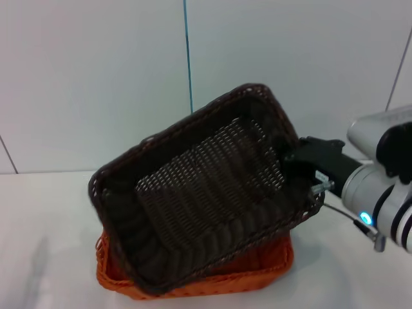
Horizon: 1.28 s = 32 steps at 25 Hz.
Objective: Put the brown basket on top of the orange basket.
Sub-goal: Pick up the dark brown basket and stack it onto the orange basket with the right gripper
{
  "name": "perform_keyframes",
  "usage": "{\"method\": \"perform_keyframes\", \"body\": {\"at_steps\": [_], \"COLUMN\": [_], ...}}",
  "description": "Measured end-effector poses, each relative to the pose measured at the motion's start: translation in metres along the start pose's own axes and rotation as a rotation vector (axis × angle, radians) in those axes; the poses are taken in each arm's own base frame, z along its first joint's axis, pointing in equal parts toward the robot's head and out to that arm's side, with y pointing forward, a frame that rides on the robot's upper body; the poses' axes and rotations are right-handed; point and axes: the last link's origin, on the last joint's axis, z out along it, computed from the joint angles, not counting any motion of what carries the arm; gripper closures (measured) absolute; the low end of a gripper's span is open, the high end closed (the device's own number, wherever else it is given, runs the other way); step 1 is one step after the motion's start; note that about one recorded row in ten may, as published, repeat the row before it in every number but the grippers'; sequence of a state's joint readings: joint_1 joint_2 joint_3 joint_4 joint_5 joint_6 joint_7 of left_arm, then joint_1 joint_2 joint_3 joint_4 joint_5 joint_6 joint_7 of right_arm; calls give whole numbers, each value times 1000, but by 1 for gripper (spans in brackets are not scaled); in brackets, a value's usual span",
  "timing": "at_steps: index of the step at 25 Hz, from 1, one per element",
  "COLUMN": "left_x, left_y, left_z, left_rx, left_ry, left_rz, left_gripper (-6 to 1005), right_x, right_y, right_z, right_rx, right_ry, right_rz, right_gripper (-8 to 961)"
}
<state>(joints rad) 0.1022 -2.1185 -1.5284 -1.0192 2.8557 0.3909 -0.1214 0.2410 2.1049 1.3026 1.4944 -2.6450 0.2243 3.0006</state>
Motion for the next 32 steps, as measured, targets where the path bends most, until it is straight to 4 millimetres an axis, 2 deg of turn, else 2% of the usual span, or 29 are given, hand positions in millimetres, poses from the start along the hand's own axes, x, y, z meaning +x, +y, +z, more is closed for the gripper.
{"method": "perform_keyframes", "body": {"at_steps": [4,13,24,32], "left_x": [2,4,8,9], "left_y": [0,-3,3,3], "left_z": [-1,-3,-1,0], "left_rx": [-1,4,-2,-2], "left_ry": [0,-14,-13,-14], "left_rz": [3,6,10,10], "left_gripper": [204,203,203,203], "right_x": [-8,-38,-41,-30], "right_y": [-4,11,24,27], "right_z": [0,2,5,10], "right_rx": [10,-26,-34,-38], "right_ry": [1,-60,-143,-124], "right_rz": [45,160,250,213], "right_gripper": [809,809,809,809]}}
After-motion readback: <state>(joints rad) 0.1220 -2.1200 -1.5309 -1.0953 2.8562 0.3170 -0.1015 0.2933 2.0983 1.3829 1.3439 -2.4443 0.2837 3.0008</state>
